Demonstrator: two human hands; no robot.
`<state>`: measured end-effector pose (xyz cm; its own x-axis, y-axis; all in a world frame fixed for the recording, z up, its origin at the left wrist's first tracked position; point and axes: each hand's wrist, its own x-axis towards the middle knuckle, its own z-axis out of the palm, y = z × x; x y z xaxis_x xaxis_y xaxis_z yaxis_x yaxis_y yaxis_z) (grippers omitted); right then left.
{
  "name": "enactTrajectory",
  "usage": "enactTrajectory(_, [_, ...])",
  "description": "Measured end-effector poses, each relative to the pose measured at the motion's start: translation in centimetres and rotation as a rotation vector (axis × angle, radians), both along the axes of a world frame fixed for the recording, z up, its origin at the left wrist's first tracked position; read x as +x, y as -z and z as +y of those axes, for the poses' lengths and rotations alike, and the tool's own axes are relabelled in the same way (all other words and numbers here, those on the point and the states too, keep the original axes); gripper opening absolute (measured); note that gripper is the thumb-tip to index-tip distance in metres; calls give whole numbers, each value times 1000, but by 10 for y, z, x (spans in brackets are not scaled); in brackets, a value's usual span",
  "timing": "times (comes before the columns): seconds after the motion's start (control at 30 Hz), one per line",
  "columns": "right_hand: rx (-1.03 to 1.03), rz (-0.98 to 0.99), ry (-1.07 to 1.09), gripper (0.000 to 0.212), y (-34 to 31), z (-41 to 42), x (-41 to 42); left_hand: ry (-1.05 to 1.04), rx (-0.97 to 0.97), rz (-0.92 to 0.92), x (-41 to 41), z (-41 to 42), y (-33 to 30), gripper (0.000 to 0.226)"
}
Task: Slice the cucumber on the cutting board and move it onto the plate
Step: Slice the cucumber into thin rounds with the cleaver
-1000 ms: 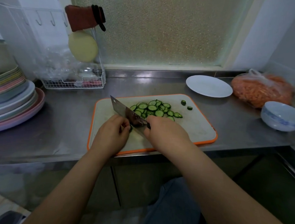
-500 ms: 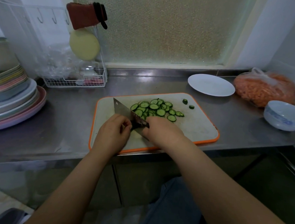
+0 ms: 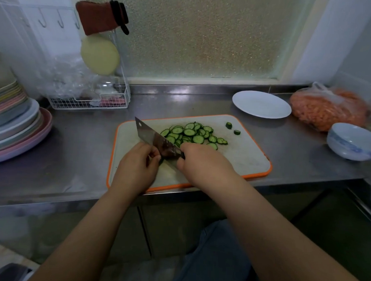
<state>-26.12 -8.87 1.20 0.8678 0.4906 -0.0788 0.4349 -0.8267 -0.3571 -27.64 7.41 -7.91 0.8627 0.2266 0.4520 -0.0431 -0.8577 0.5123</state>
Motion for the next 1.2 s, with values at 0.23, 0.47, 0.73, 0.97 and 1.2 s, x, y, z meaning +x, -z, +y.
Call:
enactTrajectory(0.23, [-55,11,44,18,19,24,13,11,6,2,0,1,1,14])
enactTrajectory(0.47, [50,176,67,13,15,12,33,-31,8,2,-2,1,3,12])
enactTrajectory(0.73, [36,37,18,9,5,2,10,9,2,5,-2,3,5,6])
enactTrajectory(0.97, [-12,-33,-7,12,1,5,2,14,1,3,-2,2,4,6])
enactTrajectory(1.2, [-26,11,33,15,12,21,11,24,13,-17,-1,3,6,8])
